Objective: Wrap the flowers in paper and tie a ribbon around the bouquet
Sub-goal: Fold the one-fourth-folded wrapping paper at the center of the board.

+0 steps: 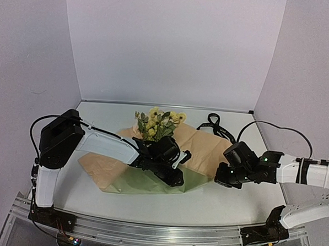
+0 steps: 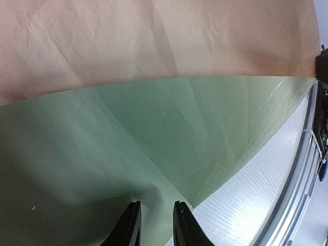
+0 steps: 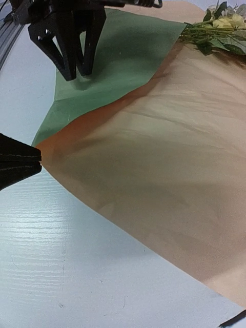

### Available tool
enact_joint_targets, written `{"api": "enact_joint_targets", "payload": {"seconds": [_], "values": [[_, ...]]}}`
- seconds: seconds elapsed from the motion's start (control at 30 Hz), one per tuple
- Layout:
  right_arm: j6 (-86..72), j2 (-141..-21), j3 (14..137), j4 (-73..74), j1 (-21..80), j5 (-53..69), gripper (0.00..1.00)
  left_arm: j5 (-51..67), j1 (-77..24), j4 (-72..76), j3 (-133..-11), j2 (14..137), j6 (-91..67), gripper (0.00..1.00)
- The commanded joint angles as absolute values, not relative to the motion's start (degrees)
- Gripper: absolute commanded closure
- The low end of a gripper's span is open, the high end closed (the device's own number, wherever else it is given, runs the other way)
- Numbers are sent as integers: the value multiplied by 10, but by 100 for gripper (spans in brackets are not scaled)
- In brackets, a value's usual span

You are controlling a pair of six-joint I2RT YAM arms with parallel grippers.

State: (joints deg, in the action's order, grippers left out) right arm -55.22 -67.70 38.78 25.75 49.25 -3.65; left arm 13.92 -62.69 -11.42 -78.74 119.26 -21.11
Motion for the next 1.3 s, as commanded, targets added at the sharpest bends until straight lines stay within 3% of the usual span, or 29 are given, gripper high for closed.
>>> {"api": "enact_joint_targets", "payload": {"seconds": [0.0,0.33,0.8,1.0,1.27], "values": [[-543,-681,425,274,492,-36,100,112,-632,-110,-819,1217,-183,76],[-516,-709,473,274,493,13,100,104,-638,-125,-846,1244,-174,77],[-503,-713,463,285,493,5,100,101,-622,-97,-793,1154,-204,75],[-492,-702,473,325,493,-30,100,106,-586,-104,-714,1039,-246,73],[-474,-710,500,352,493,-33,100,80,-564,-197,-538,908,-322,82]]}}
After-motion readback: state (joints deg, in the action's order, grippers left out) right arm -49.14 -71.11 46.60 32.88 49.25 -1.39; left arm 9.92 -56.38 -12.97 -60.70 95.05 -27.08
